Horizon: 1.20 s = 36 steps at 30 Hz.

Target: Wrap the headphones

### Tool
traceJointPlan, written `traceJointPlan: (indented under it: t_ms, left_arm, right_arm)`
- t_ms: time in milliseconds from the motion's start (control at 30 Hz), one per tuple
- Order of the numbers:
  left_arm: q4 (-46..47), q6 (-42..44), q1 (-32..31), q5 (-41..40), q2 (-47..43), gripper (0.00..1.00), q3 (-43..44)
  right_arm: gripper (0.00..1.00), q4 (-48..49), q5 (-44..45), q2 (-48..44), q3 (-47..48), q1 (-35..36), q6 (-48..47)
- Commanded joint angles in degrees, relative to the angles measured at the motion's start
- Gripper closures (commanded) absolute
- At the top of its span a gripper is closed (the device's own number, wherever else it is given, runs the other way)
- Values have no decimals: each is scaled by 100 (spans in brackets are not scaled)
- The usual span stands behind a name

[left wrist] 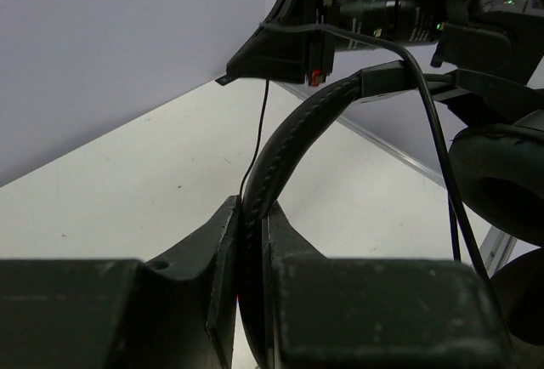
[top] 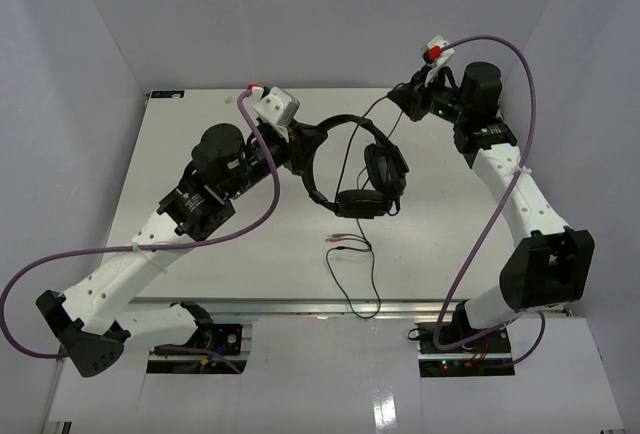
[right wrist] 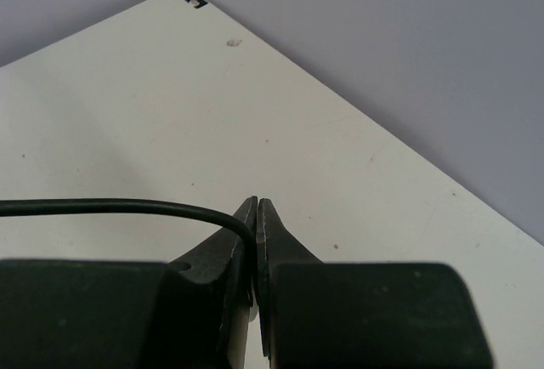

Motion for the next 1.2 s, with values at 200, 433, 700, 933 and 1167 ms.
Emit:
traceJointPlan:
  t_ms: [200, 433, 700, 933, 1167]
  left_arm:
    - [-57, -18, -46, -21, -228, 100, -121]
    - [8, -127, -43, 85, -326, 100, -71]
    - [452, -889, -46, 748, -110, 100, 351]
    - [1176, -1653, -37, 683, 73, 100, 582]
    - [1908, -1849, -39, -674, 267, 100, 800]
  right_arm:
    - [92, 1082, -472, -356, 300, -800, 1147]
    - [92, 1087, -597, -194, 192, -844, 1234]
    - [92, 1090, -750, 160, -32, -555, 1215]
    - [92, 1278, -861, 147, -400, 17, 1092]
    - [92, 2457, -1295, -303, -1441, 661, 1313]
